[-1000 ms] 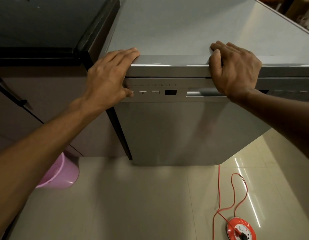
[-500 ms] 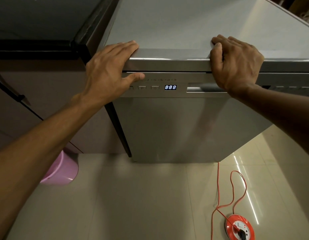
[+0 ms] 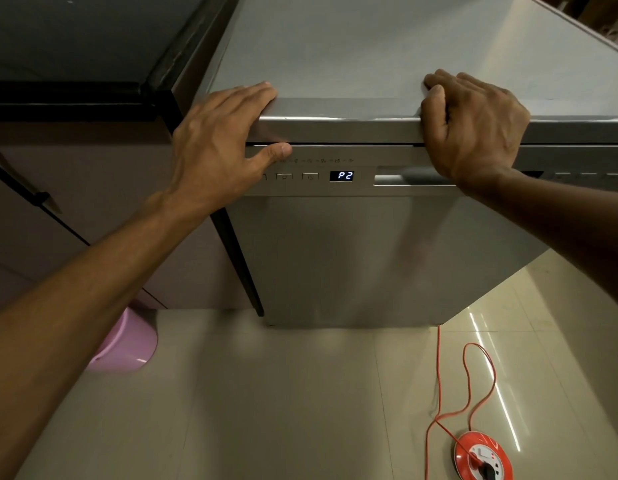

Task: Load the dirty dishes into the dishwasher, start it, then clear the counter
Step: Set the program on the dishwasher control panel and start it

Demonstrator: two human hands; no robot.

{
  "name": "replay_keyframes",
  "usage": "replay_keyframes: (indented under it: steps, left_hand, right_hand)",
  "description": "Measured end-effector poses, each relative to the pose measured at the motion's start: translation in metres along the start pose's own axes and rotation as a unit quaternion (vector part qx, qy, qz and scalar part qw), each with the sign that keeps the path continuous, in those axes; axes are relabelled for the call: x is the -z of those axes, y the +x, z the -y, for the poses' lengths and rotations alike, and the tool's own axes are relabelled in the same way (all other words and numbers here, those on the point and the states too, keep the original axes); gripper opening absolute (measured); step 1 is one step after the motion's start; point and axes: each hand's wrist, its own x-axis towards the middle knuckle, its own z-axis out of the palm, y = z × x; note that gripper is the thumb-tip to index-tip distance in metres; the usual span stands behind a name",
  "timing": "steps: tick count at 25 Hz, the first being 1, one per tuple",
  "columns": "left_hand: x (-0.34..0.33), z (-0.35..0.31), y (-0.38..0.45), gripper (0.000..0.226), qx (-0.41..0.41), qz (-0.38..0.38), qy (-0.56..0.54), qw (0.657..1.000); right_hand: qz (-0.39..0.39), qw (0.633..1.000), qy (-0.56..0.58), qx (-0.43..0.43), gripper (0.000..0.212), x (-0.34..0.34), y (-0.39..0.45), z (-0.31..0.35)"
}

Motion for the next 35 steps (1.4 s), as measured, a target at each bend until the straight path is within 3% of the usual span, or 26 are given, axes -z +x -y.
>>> replay_keyframes:
  steps: [29,35]
  left_hand:
    - [-0.0043,0.0006,-0.0011,0.075,-0.009,-0.014,0.008,1.000]
    - [-0.0038,0.0004,-0.0016,0.093,-0.014,0.005,0.026,1.000]
  right_hand:
    - [-0.005,1.000,0.000,0.002,0.027,-0.0006,0.0003,0.0006]
    - [-0.007,1.000,0.001,0.002,0.026,-0.0004,-0.0007,0.0009]
